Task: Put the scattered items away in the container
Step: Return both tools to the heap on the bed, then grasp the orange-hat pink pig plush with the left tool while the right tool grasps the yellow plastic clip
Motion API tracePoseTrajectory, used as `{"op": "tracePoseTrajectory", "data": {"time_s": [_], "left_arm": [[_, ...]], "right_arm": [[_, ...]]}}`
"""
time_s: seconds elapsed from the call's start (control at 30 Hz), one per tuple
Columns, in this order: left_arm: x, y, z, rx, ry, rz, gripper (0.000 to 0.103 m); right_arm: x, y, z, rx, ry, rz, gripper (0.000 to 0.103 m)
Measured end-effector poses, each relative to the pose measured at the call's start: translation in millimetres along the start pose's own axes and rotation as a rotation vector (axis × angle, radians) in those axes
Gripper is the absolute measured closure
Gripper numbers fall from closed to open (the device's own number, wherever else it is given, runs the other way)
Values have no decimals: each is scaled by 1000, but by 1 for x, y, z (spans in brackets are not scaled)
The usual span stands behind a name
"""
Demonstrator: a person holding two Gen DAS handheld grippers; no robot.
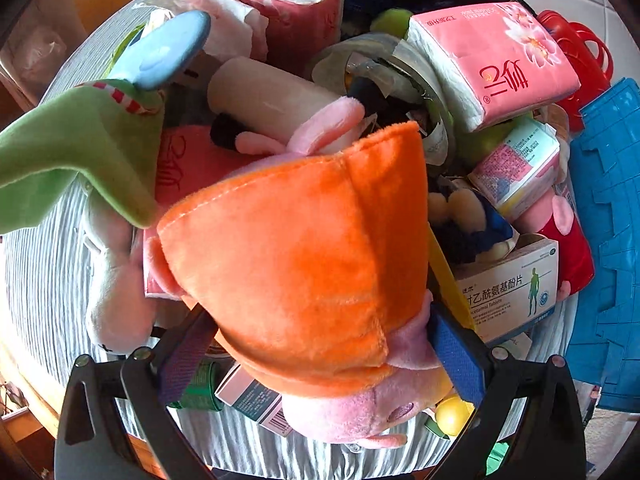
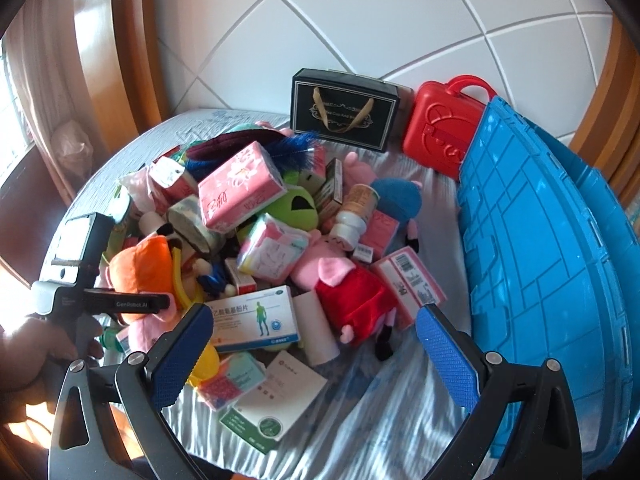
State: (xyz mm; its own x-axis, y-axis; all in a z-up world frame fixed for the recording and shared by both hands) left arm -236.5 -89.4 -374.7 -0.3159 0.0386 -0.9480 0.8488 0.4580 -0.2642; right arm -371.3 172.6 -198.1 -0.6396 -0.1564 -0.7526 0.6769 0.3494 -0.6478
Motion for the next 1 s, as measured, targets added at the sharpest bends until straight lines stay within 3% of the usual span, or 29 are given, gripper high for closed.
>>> {"op": "tracePoseTrajectory", "data": {"time_s": [0.33, 0.5, 0.63, 0.9, 1.0], "left_arm": [[7, 2, -1, 45, 52, 6, 1], [-8, 5, -2, 86, 79, -15, 19], [-22, 6, 6, 77, 99, -18, 26], [-48, -3, 21, 83, 85, -46, 29], [-56, -2, 26, 113, 56, -53, 29]], "right_arm": [[70, 36, 51, -81, -82, 109, 0], [104, 51, 82, -130, -136, 166, 0], [122, 53, 102, -165, -151, 187, 0], [155, 50, 134, -211, -178, 235, 0], [170, 55, 146, -227, -191, 270, 5]]}}
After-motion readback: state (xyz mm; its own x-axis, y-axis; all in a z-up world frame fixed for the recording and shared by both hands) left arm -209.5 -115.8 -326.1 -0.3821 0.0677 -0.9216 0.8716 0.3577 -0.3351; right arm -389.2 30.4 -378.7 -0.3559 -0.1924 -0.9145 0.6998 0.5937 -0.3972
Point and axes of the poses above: each gripper's, at about its wrist camera, not at the fingertips, and x roughly the way its jaws point, z to its left, y to its underside, the point moved 5 cm from there along x, roughly the way its jaws point, and after that the axes turned 5 degrees about -z, right-handed, at the moved point
